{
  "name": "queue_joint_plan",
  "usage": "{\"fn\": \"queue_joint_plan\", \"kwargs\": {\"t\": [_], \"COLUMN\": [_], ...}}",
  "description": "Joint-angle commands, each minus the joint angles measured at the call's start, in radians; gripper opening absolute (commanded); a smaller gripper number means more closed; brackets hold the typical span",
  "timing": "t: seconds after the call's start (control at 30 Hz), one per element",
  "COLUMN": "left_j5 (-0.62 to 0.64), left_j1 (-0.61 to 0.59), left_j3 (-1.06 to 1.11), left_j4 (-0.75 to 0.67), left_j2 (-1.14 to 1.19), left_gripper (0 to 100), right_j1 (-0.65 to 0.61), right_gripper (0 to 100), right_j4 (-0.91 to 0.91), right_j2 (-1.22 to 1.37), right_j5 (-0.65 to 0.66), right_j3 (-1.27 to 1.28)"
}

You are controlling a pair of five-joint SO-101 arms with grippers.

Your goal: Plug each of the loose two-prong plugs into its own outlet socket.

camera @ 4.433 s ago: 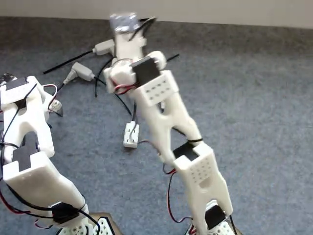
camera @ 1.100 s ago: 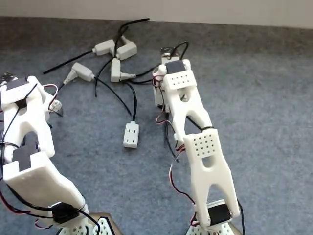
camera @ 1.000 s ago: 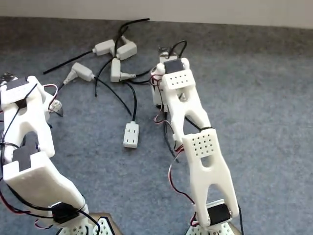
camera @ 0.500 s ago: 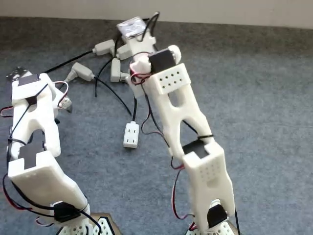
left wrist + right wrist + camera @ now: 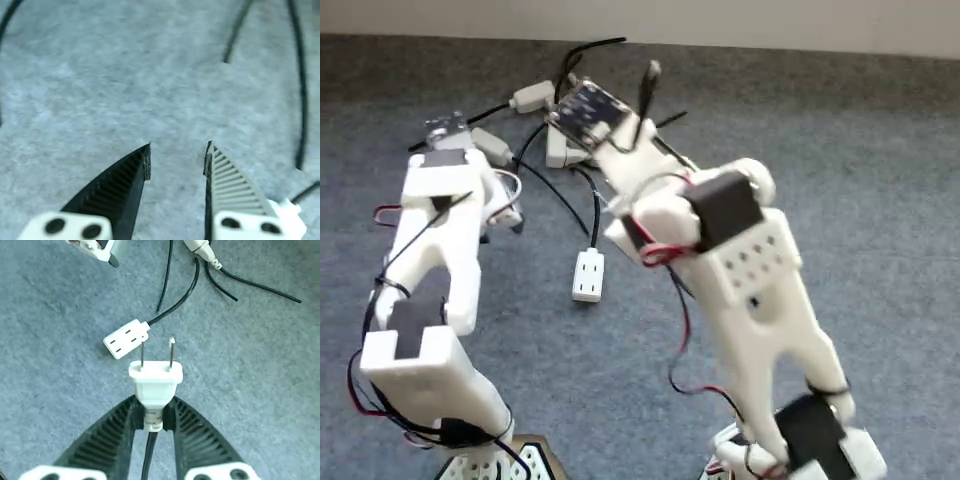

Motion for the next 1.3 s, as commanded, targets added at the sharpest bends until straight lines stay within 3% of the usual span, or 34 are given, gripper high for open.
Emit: {"fn": "queue_joint_plan", "kwargs": {"t": [0.0, 0.33, 0.43, 0.53, 0.77, 0.9, 1.0, 1.17, 1.27], "left_j5": [-0.006, -0.006, -0.006, -0.005, -0.003, -0.005, -0.008, -0.155, -0.175], "left_j1": [0.091, 0.315, 0.361, 0.433, 0.513, 0.575, 0.611, 0.690, 0.685], "left_j3": [0.122, 0.593, 0.727, 0.842, 1.004, 1.086, 1.144, 1.248, 1.270], "left_j4": [-0.164, -0.907, -1.142, -1.283, -1.315, -1.312, -1.310, -1.310, -1.310], "left_j2": [-0.136, -0.509, -0.610, -0.697, -0.885, -0.984, -1.063, -1.156, -1.190], "left_gripper": [18, 18, 18, 18, 18, 18, 18, 18, 18], "right_j1": [0.073, 0.242, 0.242, 0.242, 0.217, 0.168, 0.127, 0.074, 0.059], "right_gripper": [3.8, 3.8, 3.8, 3.8, 3.8, 3.8, 3.8, 3.8, 3.8], "right_j4": [0.036, 0.022, -0.050, -0.160, -0.470, -0.588, -0.613, -0.631, -0.627], "right_j2": [-0.196, -0.369, -0.378, -0.369, -0.367, -0.366, -0.366, -0.366, -0.367], "right_j5": [0.077, 0.175, 0.175, 0.173, 0.167, 0.051, 0.041, 0.040, 0.040], "right_j3": [0.117, 0.438, 0.538, 0.631, 0.871, 0.928, 0.926, 0.924, 0.923]}}
